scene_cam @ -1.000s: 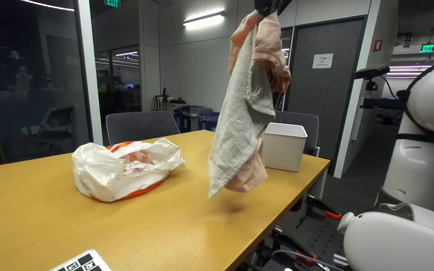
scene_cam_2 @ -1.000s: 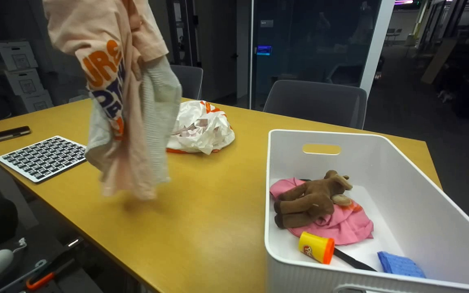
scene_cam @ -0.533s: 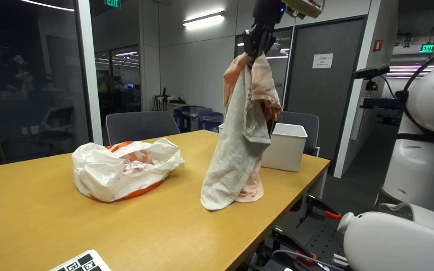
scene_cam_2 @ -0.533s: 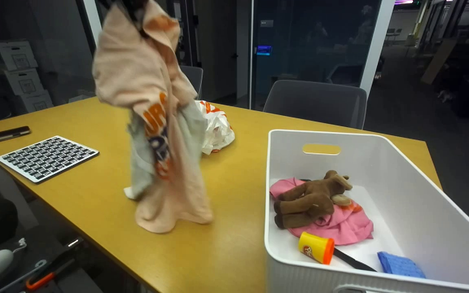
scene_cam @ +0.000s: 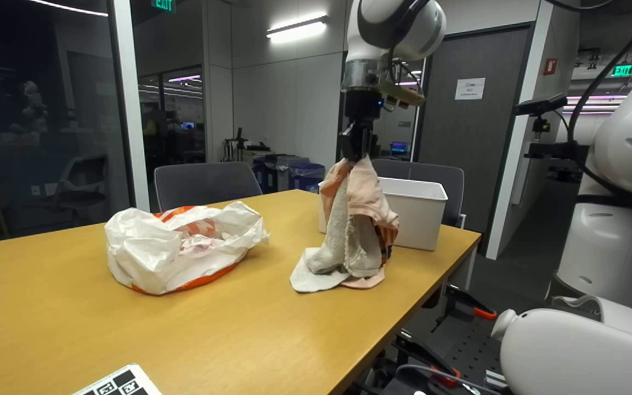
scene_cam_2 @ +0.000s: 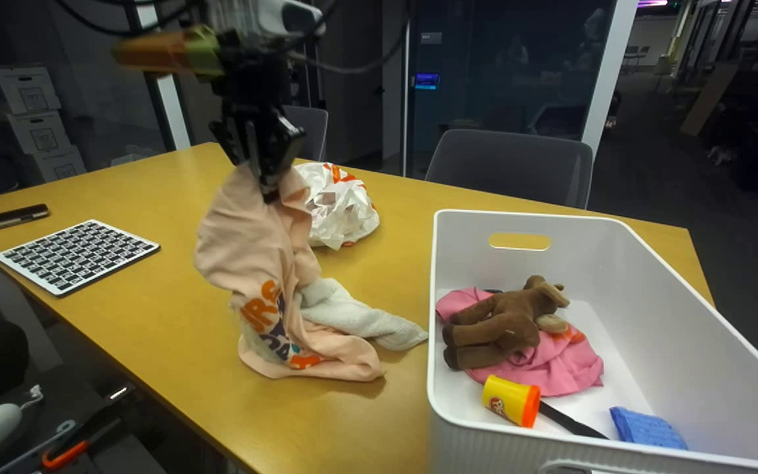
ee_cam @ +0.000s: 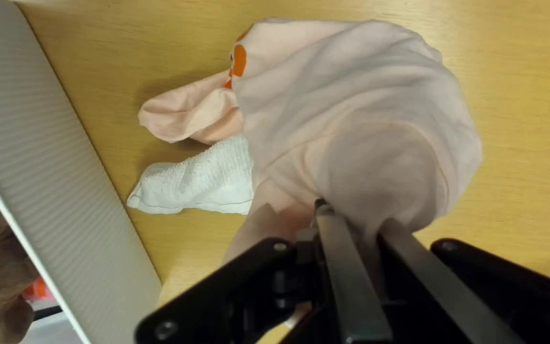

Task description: Remove the shirts in the basket and put them inside the bag

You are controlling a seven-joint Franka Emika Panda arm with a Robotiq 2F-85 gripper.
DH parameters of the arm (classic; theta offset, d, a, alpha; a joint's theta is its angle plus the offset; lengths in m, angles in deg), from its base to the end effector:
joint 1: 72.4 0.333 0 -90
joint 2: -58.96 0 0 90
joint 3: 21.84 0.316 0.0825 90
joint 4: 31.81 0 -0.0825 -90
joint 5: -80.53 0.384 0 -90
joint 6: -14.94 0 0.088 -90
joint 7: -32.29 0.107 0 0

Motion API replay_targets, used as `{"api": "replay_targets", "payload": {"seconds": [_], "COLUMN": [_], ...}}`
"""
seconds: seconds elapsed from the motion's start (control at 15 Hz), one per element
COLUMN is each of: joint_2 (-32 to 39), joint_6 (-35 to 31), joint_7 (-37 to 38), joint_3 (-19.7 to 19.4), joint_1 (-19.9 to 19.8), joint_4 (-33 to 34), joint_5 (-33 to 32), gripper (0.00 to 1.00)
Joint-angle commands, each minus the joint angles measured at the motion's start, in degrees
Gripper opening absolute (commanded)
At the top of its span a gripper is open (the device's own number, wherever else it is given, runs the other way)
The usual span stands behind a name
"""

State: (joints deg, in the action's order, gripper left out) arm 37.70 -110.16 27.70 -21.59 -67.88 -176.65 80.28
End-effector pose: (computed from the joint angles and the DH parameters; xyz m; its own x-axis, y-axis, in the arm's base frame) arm 0.4172 0.0346 0.4091 0.9860 0.1648 0.0260 0.1647 -0.9863 0.0073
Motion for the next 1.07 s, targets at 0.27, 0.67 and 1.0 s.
{"api": "replay_targets", "payload": {"seconds": [0.27, 0.67, 1.0], "joint_2": [20.77, 27.4, 28.84], "joint_6": [-7.71, -6.94, -7.01], "joint_7": [-8.17, -10.02, -9.98], "joint_3": [-3.2, -2.09, -1.84], "joint_1": [-2.42, -4.87, -5.13], "joint_4": [6.21, 8.0, 8.57], "joint_5": [3.54, 4.84, 4.81], "gripper": [0.02, 0.35, 0.34]}}
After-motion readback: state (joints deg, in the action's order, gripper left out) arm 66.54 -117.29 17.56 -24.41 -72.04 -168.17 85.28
